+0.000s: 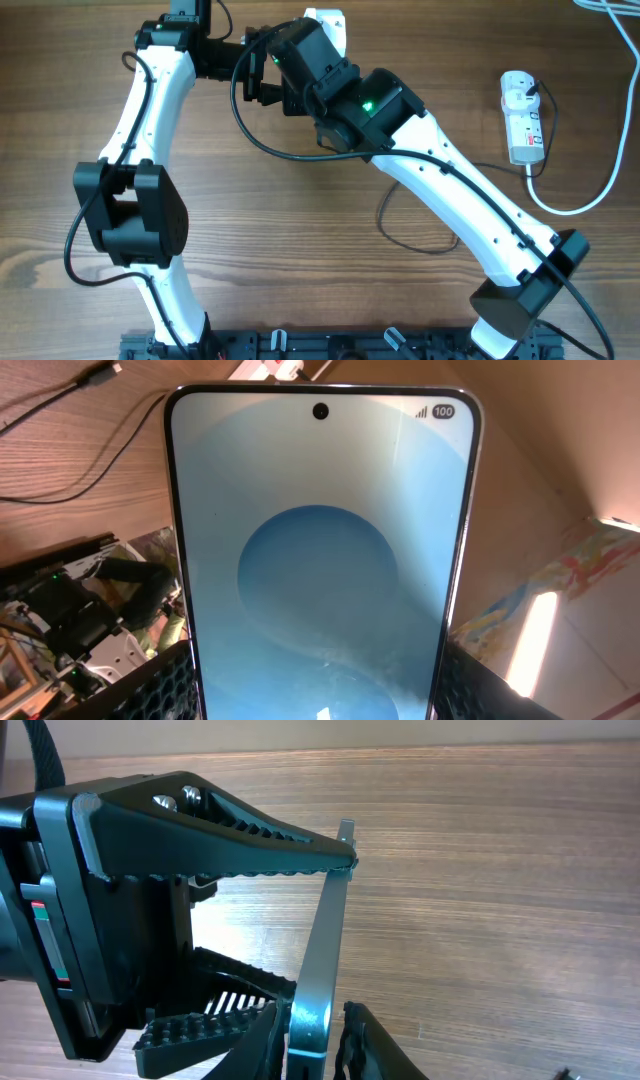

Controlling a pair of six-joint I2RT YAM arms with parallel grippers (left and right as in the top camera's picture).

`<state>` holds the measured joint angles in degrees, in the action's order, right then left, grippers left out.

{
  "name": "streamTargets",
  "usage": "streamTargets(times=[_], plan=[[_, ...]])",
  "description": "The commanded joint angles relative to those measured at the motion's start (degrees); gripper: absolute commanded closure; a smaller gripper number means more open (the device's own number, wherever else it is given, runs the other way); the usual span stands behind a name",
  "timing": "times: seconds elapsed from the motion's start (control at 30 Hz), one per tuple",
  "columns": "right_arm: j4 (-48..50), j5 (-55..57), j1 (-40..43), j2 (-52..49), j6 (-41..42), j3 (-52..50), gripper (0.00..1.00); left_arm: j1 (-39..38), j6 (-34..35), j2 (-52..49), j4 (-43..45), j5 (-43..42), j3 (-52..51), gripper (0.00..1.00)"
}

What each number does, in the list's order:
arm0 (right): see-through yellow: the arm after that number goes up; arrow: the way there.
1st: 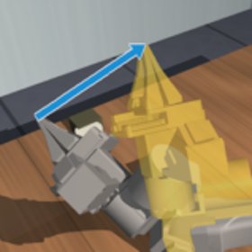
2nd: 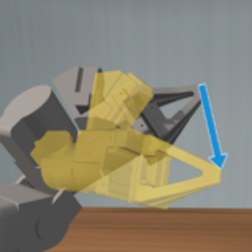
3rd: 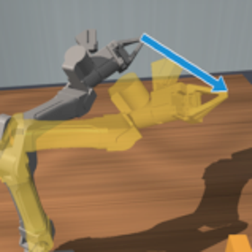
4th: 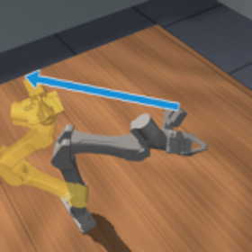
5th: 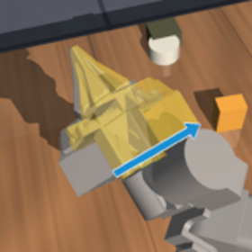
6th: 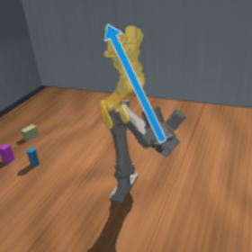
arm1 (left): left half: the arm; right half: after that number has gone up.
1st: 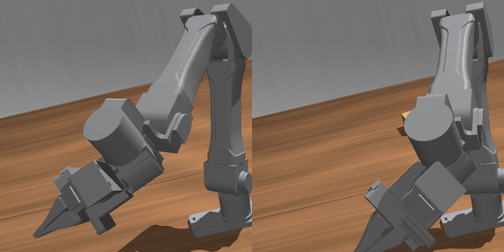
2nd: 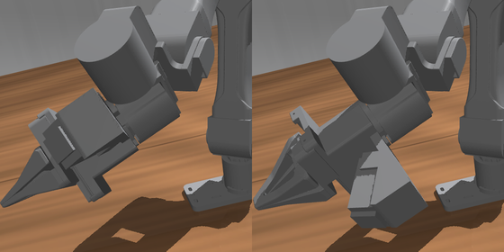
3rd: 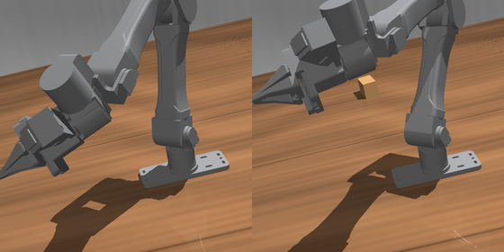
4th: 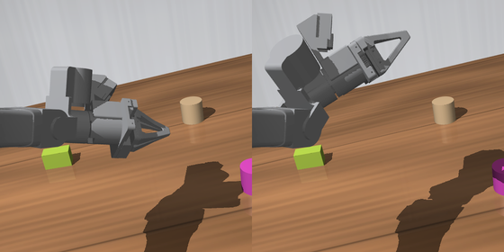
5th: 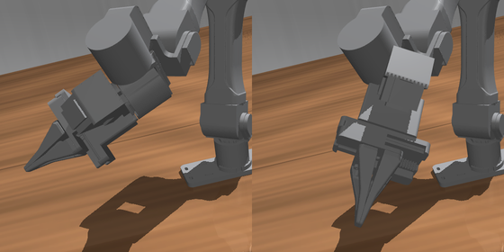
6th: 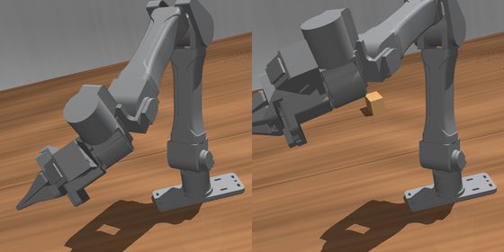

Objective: Plug charger to phone and switch on socket
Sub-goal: 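Close the right gripper on the phone's top edge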

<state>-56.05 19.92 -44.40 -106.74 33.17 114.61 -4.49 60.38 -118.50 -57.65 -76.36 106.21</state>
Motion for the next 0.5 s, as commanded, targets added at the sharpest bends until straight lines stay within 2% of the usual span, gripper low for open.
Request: streamTargets(times=[0.0, 0.47], plan=[[0.20, -0.28, 0.02, -1.31, -0.04, 1.16, 0.78, 0.15, 0.09, 2.16, 0.02, -2.67, 0.13, 0.32], [0.57, 1.95, 0.02, -1.92, -0.13, 1.16, 0.81, 0.15, 0.09, 2.16, 0.00, -2.69, 0.13, 0.32]])
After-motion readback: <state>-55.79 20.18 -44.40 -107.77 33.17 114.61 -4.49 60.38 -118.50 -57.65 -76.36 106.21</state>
